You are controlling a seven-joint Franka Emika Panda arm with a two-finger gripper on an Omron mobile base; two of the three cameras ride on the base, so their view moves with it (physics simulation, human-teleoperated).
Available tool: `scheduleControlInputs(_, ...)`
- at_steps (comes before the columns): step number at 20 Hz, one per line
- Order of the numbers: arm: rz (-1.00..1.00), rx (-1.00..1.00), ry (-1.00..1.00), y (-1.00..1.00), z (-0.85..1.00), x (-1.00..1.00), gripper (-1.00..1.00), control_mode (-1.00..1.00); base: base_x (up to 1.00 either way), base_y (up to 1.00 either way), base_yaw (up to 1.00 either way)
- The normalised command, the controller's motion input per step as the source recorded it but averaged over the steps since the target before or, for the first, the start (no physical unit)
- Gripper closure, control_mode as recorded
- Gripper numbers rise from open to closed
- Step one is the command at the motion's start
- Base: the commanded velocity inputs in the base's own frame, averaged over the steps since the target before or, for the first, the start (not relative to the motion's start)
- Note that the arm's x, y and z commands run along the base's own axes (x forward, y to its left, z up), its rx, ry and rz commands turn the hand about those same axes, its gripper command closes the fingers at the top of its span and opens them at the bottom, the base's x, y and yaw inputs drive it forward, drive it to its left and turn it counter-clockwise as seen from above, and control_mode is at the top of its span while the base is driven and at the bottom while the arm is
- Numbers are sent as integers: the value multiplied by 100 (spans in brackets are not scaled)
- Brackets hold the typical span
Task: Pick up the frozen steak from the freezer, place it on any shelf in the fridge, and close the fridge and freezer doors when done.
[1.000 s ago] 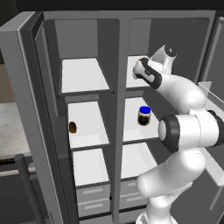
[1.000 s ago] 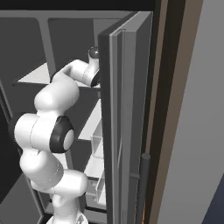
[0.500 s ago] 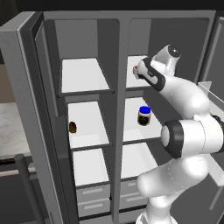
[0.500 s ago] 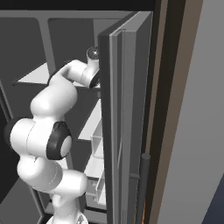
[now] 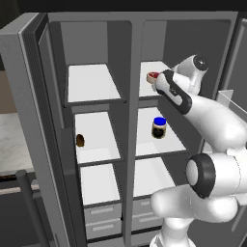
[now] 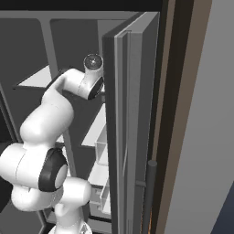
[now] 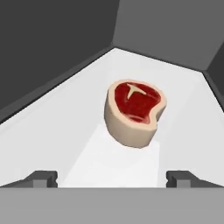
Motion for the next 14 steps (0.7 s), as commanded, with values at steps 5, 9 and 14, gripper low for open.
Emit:
scheduleControlInputs(5, -1, 0, -5, 22, 7, -82, -100, -100, 0, 0, 0)
scheduleControlInputs(9, -5, 0, 0, 27, 0, -94, -100, -100, 0, 0, 0)
scheduleControlInputs(14, -7, 0, 0, 35, 0, -95, -100, -100, 0, 0, 0)
